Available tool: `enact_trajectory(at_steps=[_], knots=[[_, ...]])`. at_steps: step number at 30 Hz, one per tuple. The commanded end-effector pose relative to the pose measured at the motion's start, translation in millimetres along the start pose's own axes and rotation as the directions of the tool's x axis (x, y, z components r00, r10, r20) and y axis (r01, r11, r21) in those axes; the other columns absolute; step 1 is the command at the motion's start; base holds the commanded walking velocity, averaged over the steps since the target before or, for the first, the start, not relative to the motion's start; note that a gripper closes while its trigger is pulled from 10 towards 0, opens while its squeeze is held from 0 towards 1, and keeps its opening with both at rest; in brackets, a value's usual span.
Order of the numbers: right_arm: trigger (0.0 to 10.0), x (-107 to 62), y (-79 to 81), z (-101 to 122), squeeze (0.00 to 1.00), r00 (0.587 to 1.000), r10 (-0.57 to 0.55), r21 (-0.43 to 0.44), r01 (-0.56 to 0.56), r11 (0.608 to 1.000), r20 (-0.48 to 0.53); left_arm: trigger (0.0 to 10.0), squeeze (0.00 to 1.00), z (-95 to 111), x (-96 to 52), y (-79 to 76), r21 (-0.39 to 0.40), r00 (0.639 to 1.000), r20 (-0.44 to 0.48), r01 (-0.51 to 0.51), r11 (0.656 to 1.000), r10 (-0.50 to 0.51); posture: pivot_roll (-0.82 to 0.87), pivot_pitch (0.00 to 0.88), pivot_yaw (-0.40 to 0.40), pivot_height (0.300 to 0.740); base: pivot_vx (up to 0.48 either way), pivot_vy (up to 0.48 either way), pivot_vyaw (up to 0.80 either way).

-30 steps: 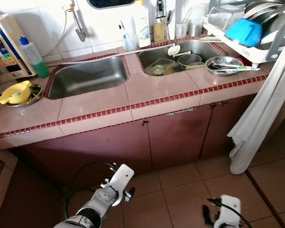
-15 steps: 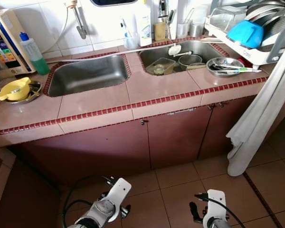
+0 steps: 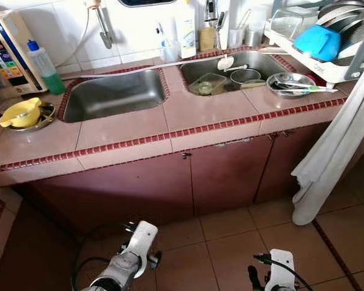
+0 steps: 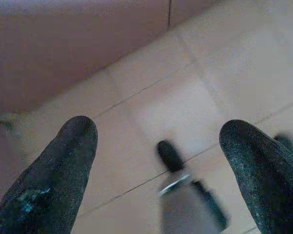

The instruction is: Kitchen organization

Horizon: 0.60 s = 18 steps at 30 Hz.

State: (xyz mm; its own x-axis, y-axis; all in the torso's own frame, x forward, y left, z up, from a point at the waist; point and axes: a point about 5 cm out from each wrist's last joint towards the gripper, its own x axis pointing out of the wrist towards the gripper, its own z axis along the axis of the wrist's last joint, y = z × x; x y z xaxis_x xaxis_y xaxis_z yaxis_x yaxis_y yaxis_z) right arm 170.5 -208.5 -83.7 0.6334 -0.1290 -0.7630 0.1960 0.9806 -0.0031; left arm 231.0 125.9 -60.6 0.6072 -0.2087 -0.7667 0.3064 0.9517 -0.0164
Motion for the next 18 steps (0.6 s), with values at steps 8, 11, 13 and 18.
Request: enact_trajectory(at_steps=[8, 11, 13, 18], knots=[[10.0, 1.7, 3.8, 5.1, 0.00, 1.000, 0.001, 0.024, -0.001, 1.000, 0.013, 10.0, 0.00, -0.4, -1.2, 7.4, -0.046, 1.000, -0.001, -0.009, 0.999, 0.009, -0.09, 0.000, 0.143, 0.740, 0.000, 0.000, 0.00], [10.0, 1.9, 4.9, 5.6, 0.00, 1.000, 0.001, 0.029, -0.002, 1.000, 0.014, 10.0, 0.00, -1.4, -1.4, 7.2, -0.046, 1.000, -0.006, -0.003, 0.999, 0.003, -0.09, 0.000, 0.145, 0.740, 0.000, 0.000, 0.00], [10.0, 2.0, 5.4, 5.6, 0.00, 1.000, 0.001, 0.033, -0.002, 0.999, 0.014, 10.0, 0.00, -1.7, -1.5, 7.4, -0.037, 1.000, -0.008, 0.001, 0.999, -0.001, -0.09, 0.000, 0.147, 0.740, 0.000, 0.000, 0.00], [10.0, 2.0, 6.4, 4.6, 0.00, 1.000, -0.009, 0.029, 0.009, 1.000, 0.007, 10.0, 0.00, -1.5, -1.8, 9.6, -0.033, 1.000, -0.010, -0.001, 0.999, 0.000, -0.08, 0.000, 0.149, 0.740, 0.000, 0.000, 0.00]])
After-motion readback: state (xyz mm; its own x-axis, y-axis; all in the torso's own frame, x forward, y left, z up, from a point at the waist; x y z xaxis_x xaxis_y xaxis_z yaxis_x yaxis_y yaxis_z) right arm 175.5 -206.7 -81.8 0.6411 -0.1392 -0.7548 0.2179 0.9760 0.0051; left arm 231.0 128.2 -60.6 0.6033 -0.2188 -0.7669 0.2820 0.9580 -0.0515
